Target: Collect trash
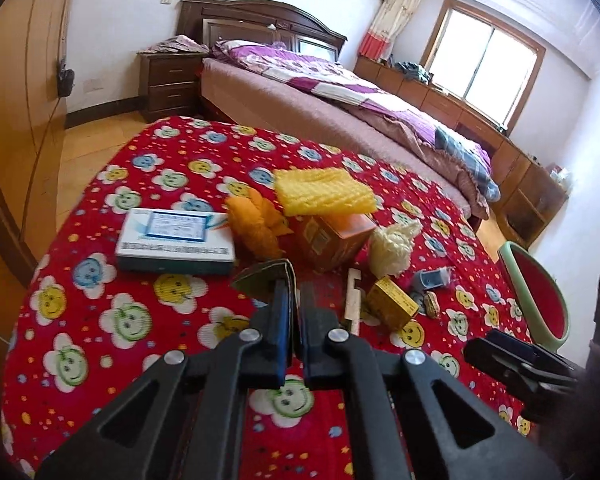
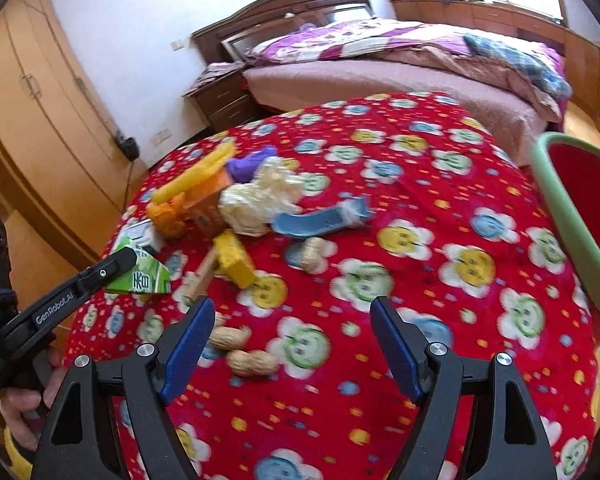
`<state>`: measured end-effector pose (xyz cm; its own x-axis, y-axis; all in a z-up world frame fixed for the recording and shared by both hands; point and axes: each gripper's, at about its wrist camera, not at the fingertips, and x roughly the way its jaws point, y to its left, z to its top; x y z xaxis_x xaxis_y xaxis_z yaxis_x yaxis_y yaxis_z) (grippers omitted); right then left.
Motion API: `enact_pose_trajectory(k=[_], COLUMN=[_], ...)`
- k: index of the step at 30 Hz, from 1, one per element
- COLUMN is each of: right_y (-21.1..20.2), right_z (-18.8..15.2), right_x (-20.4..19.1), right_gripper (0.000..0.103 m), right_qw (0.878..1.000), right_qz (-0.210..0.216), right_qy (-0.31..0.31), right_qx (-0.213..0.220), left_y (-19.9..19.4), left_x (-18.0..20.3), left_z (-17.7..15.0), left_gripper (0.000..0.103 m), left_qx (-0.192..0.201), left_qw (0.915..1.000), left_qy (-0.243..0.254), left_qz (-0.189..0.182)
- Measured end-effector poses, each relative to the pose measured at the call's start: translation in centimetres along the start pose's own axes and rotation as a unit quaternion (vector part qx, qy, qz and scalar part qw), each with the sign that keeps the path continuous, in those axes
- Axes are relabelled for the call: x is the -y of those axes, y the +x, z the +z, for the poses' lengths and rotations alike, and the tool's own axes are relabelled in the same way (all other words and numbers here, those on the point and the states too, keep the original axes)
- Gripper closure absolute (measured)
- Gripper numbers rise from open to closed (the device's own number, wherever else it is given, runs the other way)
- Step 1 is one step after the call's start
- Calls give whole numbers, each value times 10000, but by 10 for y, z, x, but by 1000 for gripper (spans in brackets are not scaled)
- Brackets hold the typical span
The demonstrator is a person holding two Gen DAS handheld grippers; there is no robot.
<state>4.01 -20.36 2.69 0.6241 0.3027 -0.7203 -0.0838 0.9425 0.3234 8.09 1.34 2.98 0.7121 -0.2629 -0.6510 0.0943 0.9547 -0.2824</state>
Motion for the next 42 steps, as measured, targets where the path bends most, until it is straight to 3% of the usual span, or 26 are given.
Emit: enact_pose_trajectory(k=[4, 10, 14, 17, 19, 20, 24, 29, 40, 42], right_y=[15, 39, 50, 56, 58, 58, 54, 38, 12, 5], right_z=[6, 14, 15, 15, 14, 14, 14, 14, 3, 0], right_x=[-20, -39, -48, -50, -47, -46, -42, -41, -33, -30], right_gripper=[24, 58, 72, 86, 89, 99, 100, 101, 101, 101], right_qw=[9997, 9981, 9967, 9963, 9963, 9964, 9969, 9968, 9974, 9977], right_qz=[135, 236, 206, 142, 126, 112, 156, 207, 421, 423], right_qy=[-197, -473, -690, -754, -752, -760, -722, -772, -533, -466], right_qx=[-88, -300, -381, -396, -389, -367, -252, 47, 227, 261], left_y=[-7, -8, -5, -4, -2, -2, -5, -11, -35, -34], left_x=[-13, -26, -30, -32, -33, -33, -32, -30, -43, -45], left_z=[0, -3, -5, -6, -6, -7, -6, -4, 1, 0], left_gripper=[99, 100, 99, 80, 68, 64, 51, 47, 37, 27], left_qx=[69, 12, -53, -99, -189, -207, -228, -253, -144, -171], left_qw=[9999, 9996, 9994, 9992, 9988, 9987, 9986, 9977, 9964, 9962], left_qy=[-111, -231, -243, -250, -280, -287, -227, -77, -30, -40], left_qz=[64, 138, 239, 288, 350, 358, 427, 617, 837, 855])
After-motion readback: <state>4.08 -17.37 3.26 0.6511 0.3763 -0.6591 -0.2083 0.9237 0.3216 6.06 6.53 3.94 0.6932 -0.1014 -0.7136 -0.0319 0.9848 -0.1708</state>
